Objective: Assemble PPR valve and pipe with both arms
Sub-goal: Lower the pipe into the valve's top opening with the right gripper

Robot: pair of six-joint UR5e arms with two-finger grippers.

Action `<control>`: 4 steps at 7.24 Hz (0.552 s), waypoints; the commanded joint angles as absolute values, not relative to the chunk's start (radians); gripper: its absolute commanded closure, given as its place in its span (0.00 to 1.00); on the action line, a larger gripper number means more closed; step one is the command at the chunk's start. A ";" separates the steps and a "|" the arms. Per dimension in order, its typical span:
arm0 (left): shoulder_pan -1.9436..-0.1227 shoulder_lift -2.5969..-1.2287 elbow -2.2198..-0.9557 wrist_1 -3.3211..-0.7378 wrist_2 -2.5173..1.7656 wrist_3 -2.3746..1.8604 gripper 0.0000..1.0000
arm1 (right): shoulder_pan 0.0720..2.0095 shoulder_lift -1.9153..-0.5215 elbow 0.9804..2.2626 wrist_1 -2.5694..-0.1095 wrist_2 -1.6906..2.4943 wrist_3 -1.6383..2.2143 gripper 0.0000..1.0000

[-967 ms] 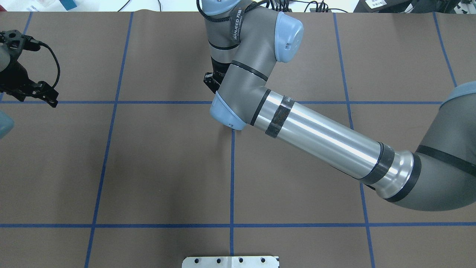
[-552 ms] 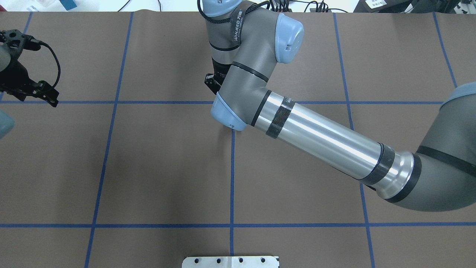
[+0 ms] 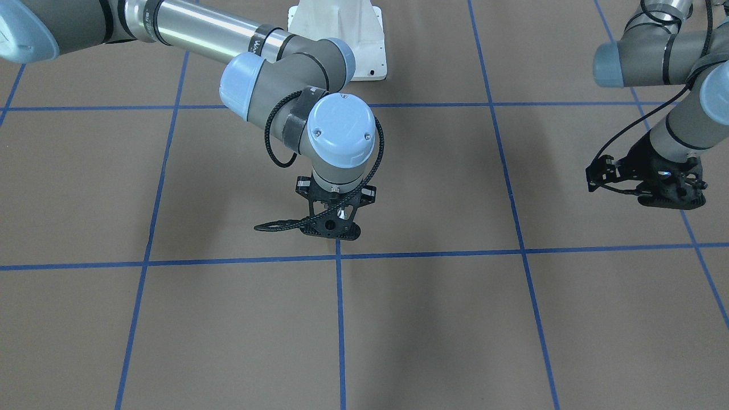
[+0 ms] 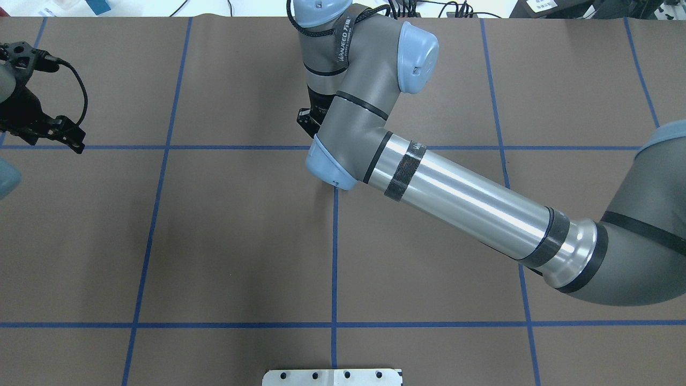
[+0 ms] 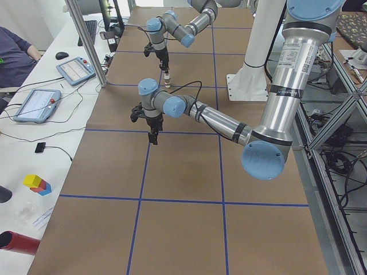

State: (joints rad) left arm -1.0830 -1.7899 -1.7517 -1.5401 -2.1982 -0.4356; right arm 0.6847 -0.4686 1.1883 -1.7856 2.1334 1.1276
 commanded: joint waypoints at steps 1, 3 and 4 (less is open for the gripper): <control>-1.083 -1.790 -1.750 -1.540 -2.198 -0.436 0.00 | 0.680 -0.468 1.187 -1.786 2.134 1.127 1.00; -1.083 -1.790 -1.749 -1.540 -2.198 -0.434 0.00 | 0.676 -0.471 1.187 -1.772 2.134 1.129 1.00; -1.083 -1.789 -1.747 -1.540 -2.198 -0.434 0.00 | 0.676 -0.472 1.186 -1.769 2.134 1.129 1.00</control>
